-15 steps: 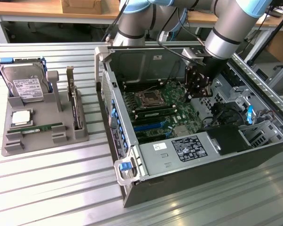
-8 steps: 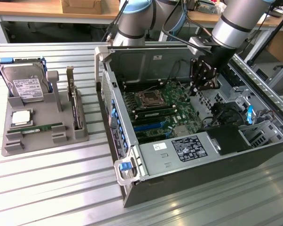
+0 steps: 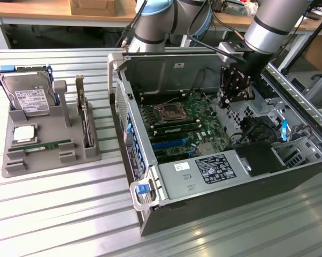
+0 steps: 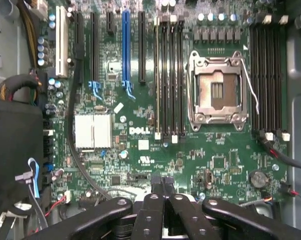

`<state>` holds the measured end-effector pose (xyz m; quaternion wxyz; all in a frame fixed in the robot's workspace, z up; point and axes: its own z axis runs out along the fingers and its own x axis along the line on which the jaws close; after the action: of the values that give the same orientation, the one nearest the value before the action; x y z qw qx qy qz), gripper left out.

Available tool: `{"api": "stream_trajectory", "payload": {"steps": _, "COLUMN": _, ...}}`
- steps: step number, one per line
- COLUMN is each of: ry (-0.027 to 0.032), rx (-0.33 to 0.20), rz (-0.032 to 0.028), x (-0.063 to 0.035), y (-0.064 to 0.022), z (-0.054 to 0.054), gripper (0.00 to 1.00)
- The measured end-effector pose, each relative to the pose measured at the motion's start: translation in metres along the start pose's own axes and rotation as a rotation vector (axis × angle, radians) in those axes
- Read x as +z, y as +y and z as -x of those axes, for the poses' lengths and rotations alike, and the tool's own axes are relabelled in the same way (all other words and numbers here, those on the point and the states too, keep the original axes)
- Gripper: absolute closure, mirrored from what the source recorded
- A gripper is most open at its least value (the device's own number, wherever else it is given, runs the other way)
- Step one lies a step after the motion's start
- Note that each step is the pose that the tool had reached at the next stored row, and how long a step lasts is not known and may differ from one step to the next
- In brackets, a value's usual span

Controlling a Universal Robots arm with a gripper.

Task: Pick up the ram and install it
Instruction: 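Press down the ram until it locks into place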

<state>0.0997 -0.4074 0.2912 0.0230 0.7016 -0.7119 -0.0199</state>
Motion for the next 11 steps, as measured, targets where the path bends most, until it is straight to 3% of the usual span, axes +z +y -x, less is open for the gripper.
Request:
{"api": "stream_trajectory", "payload": {"steps": 1, "ry": 0.0, "rx": 0.0, "rz": -0.0122, "x": 0.0001, "y": 0.0, "z": -0.0001, "gripper": 0.89}}
{"api": "stream_trajectory", "payload": {"steps": 11, "ry": -0.0012, "rx": 0.02, "rz": -0.0123, "x": 0.0002, "y": 0.0, "z": 0.0, "gripper": 0.89}}
